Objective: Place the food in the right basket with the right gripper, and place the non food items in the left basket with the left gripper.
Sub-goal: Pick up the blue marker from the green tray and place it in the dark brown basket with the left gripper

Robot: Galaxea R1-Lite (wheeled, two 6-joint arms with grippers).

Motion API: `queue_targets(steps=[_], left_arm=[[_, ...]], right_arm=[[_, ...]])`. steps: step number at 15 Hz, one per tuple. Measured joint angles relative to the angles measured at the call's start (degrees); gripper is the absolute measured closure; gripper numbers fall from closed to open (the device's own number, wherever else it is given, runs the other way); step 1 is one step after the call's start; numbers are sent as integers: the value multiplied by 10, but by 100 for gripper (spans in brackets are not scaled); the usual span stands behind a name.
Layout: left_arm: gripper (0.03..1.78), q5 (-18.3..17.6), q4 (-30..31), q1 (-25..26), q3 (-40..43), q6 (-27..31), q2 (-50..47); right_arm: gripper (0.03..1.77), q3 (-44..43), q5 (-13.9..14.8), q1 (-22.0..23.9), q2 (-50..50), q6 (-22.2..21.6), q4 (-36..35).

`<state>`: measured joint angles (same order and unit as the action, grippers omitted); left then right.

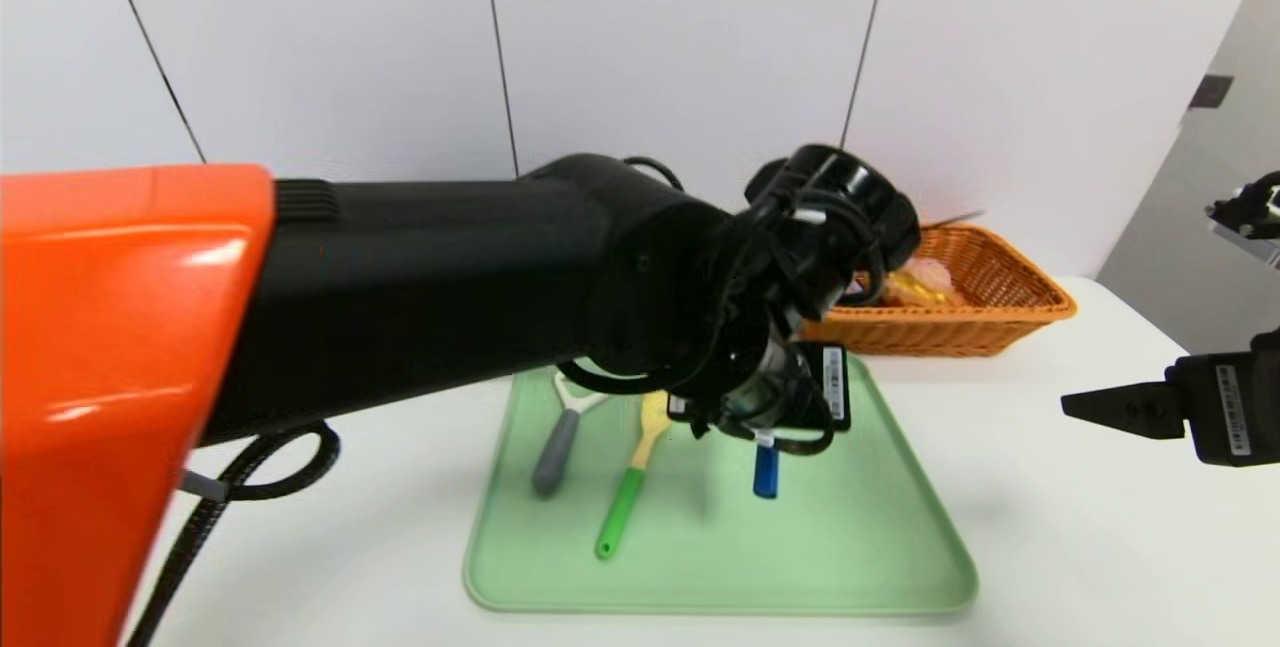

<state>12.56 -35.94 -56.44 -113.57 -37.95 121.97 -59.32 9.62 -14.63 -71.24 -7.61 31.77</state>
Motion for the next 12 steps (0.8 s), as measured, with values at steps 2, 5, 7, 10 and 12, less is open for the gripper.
queue_targets(steps=[2,5,7,10,12], left_arm=[[167,1,31,22,0,19,-35],[167,2,51,104,0,60,-85],[167,1,60,175,0,79,-108],[167,0,76,282,0,86,-124],[167,-11,81,339,0,86,-120]], right_arm=[[9,0,0,0,-1,0,-2],[9,-2,2,6,-9,-1,-3],[9,-3,0,7,-16,-1,-4],[9,-4,1,8,-27,-1,-4],[9,-4,1,12,-33,-1,-4]])
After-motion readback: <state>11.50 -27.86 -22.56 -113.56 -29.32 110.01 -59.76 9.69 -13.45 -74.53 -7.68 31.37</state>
